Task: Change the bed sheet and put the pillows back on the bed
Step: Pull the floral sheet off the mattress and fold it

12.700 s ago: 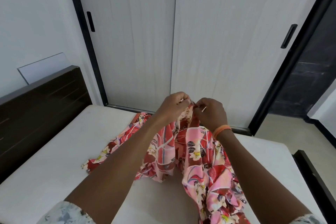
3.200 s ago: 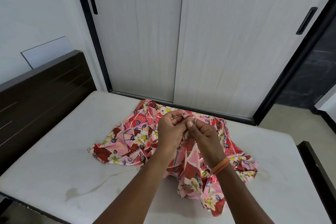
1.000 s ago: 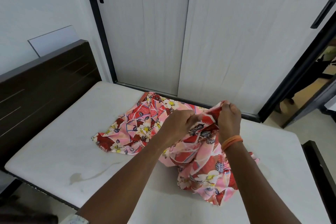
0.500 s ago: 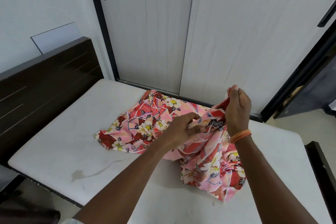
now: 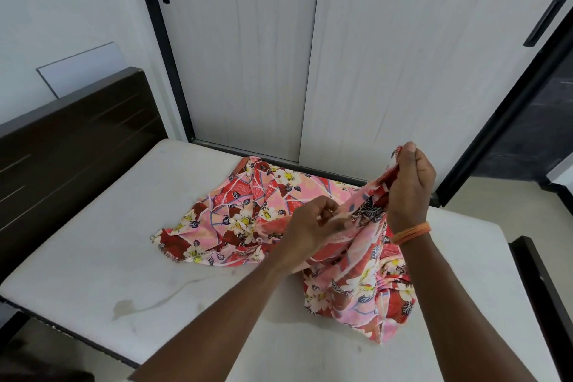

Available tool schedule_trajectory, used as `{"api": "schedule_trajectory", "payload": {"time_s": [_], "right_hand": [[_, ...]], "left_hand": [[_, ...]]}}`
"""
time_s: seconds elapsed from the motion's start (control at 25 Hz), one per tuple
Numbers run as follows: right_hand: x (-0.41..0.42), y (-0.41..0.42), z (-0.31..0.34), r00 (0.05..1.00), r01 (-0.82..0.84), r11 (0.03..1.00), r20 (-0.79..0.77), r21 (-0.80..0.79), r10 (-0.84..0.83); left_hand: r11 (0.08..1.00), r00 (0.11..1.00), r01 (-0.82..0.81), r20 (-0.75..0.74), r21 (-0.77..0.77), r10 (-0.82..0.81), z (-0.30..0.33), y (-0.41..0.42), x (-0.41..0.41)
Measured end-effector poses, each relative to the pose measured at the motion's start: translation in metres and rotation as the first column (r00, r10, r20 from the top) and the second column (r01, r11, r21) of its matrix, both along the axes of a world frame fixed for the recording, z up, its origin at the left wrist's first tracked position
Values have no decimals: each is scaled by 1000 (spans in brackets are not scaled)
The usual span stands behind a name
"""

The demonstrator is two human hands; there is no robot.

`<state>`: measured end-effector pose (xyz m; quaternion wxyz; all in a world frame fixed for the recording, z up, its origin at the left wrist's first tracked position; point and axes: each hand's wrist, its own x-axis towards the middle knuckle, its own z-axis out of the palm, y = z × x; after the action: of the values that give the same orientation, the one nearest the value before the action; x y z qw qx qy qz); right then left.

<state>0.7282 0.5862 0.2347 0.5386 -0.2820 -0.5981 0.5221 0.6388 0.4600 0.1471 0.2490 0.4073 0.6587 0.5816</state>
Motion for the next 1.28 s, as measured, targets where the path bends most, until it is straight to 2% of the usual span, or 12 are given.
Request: {"api": "schedule_trajectory", "payload": {"time_s": [0.12,0.24,0.36,0.48,0.6,0.68,0.76,0.84,0.96,1.04,1.16,1.28], "right_hand": [[5,3,1,1000,-20,999,8,-35,20],[8,5,-2,1000,-23,999,20,-36,24],[10,11,-4,992,85,992,82,91,-93],[9,17,-2,955,209,944,153,254,-253],[7,23,-1,934,278,913,138,301,-330],[8,26,0,927,297,901,132,317,-352],[10,29,4,923,304,886,121,351,-365],[14,30,12,932,303,880,80,366,-354],[22,33,25,944,313,881,-11,356,-331],[30,37,28,938,340,888,-45,311,-343],[44,47,25,922,387,905,-59,176,-383],[62,59,15,908,416,909,-45,-16,-417]], "left_hand": [[1000,1000,-23,1,-19,23,8,2,-18],[997,993,-77,-92,-4,77,17,3,-30],[994,979,-98,-176,52,106,26,0,-43],[998,967,-58,-248,20,61,33,-1,-50],[999,954,-34,-297,-19,27,37,2,-52],[997,963,30,-264,-69,-48,38,2,-52],[982,976,148,-142,-120,-164,38,2,-49],[955,959,212,-143,-206,-244,35,4,-43],[926,931,239,-201,-293,-304,29,10,-35],[928,929,211,-231,-306,-288,28,16,-32],[967,959,138,-216,-215,-185,36,21,-34],[971,966,185,-154,-150,-208,54,25,-42]]}}
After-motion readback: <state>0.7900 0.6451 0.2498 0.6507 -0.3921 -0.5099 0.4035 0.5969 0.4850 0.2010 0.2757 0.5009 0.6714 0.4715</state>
